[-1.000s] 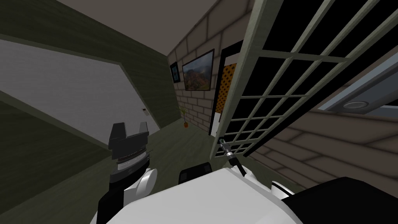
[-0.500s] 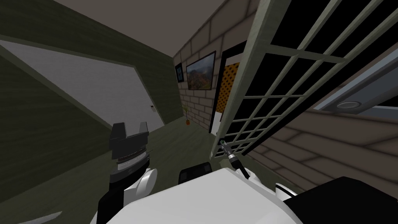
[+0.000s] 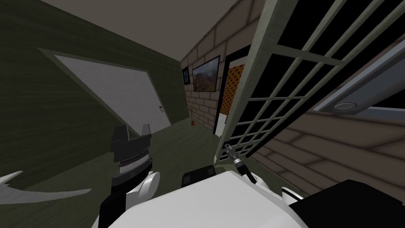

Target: Pull the door open

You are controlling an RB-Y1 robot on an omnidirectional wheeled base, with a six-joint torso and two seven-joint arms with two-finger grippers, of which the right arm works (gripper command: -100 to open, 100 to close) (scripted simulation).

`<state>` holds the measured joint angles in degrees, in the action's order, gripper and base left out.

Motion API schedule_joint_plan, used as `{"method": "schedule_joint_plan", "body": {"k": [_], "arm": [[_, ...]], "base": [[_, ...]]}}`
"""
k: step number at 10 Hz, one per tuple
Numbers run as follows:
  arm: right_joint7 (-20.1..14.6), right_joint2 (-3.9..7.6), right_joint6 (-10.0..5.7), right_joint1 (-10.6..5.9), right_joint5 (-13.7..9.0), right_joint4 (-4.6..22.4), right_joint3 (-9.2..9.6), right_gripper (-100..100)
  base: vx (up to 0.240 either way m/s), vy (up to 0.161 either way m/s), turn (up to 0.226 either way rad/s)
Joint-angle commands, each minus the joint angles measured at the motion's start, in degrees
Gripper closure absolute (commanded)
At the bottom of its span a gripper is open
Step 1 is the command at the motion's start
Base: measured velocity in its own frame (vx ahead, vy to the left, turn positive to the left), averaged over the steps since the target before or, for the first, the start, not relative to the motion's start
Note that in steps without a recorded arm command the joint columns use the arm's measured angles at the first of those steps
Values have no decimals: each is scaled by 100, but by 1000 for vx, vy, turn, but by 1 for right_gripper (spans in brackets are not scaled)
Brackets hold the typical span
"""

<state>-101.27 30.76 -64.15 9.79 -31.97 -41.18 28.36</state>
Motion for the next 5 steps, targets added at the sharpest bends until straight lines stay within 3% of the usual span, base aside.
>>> {"method": "schedule_joint_plan", "body": {"k": [1,5], "arm": [[-50,26,-83,31,28,24,45,100],[-206,119,-334,86,99,149,157,100]], "base": [[-181,-52,102],[-200,-54,145]]}}
